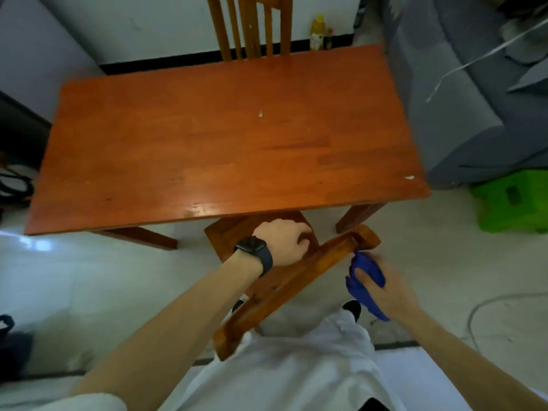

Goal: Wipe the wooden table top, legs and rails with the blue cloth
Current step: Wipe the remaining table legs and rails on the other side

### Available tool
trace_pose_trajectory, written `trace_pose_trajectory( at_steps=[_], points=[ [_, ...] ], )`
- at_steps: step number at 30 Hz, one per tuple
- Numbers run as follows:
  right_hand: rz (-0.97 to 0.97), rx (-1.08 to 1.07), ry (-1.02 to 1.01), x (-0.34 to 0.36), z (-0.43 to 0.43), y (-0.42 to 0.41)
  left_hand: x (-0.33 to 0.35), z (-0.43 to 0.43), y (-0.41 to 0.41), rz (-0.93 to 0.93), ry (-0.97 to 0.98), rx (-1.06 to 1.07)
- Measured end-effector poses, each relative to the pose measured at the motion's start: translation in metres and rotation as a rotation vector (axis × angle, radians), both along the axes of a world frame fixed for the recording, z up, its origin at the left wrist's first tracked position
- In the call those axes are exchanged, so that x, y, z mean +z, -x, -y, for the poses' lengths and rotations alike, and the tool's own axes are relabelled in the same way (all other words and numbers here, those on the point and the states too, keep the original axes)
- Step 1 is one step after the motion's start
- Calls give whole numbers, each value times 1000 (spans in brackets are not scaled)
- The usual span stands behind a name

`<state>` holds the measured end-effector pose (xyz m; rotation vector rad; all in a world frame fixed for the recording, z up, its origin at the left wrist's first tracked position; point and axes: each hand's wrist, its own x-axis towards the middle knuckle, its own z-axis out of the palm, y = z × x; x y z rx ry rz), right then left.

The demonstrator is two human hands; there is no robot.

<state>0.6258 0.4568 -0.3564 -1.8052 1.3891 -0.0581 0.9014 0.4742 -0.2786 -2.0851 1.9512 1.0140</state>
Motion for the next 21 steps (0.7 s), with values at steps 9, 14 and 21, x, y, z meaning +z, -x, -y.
trace_pose_trajectory(
  at_steps=[9, 14, 21],
  points=[
    [-190, 125, -34, -4, 150, 107, -22, 93, 99, 63, -79, 272],
    [-57, -28, 46, 16, 212, 139, -33, 158, 114, 6, -58, 338],
    [-11, 35, 82, 19, 315, 136, -51, 252, 137, 42, -8, 308]
  ],
)
